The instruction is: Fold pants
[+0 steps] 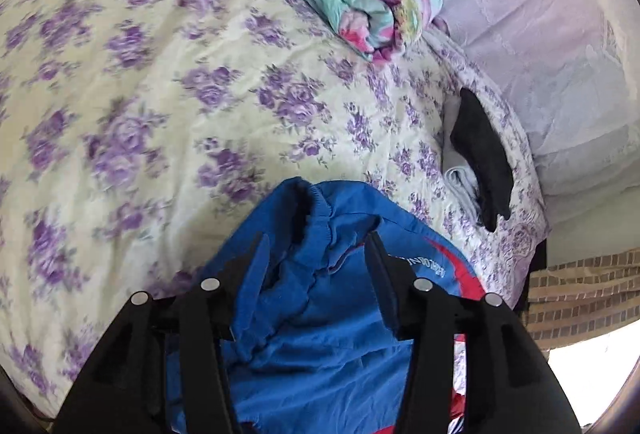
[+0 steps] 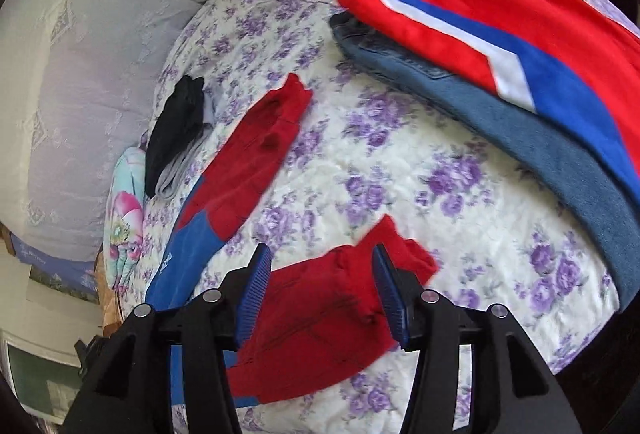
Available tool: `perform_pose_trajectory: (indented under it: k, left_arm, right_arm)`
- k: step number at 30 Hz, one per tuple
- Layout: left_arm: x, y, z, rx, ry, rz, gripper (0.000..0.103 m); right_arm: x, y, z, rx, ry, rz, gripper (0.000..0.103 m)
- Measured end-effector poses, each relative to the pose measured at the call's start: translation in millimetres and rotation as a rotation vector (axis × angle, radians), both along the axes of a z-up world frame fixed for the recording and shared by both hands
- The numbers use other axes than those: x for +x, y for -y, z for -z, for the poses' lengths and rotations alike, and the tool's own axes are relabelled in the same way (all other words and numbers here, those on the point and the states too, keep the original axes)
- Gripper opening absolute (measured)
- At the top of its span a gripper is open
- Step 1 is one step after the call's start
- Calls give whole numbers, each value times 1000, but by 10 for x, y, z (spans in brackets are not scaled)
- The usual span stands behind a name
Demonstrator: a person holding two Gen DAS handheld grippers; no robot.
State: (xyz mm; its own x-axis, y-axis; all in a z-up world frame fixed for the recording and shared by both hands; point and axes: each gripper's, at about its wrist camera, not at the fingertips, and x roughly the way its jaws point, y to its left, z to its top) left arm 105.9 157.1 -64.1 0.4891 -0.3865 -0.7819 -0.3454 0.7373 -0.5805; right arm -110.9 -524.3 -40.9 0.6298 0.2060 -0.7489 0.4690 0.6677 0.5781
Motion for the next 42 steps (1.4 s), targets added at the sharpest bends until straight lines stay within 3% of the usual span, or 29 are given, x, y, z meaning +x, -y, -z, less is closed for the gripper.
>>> perform_pose_trajectory:
  k: [6,7,10,11,17,22,27,31,37,42]
  left_arm:
    - [340,193,260,3,-71,36,47]
    - [354,198,262,4,-68,33,43]
    - [452,187,268,-1,-71,31,11]
    - [467,170,263,2,-71,32,8]
    - [564,-205,24,-22,0,-57,7]
    - [676,-201,49,-1,-18,-47,7]
    - [674,-195,104,-14,-23,-72,7]
    - [689,-205,115,-21,-33,-70,7]
    - [637,-185,155,-19,-48,-93,8]
    - [629,-126,189,8,-71,-80,8]
  right_arm:
    - [341,-364,-222,-23,45,-112,54]
    - [394,-420,-248,-25,50,-128,54]
    - [597,-586,-309,-39,63,-184,54]
    - [681,-643,-324,-43,67,-205,54]
    - [1349,-1038,-448,-84,121,-347,54]
    - [2039,-1488,-423,-189,158,-518,54]
    - [2635,-1966,-281,-380,224,-792,54]
    - [3019,-2104,-102,-468,282,-999,54]
    - [3388,-2236,247,-623,260,-1261,56]
    - [3518,-2353,522,-654,200,-1488,59]
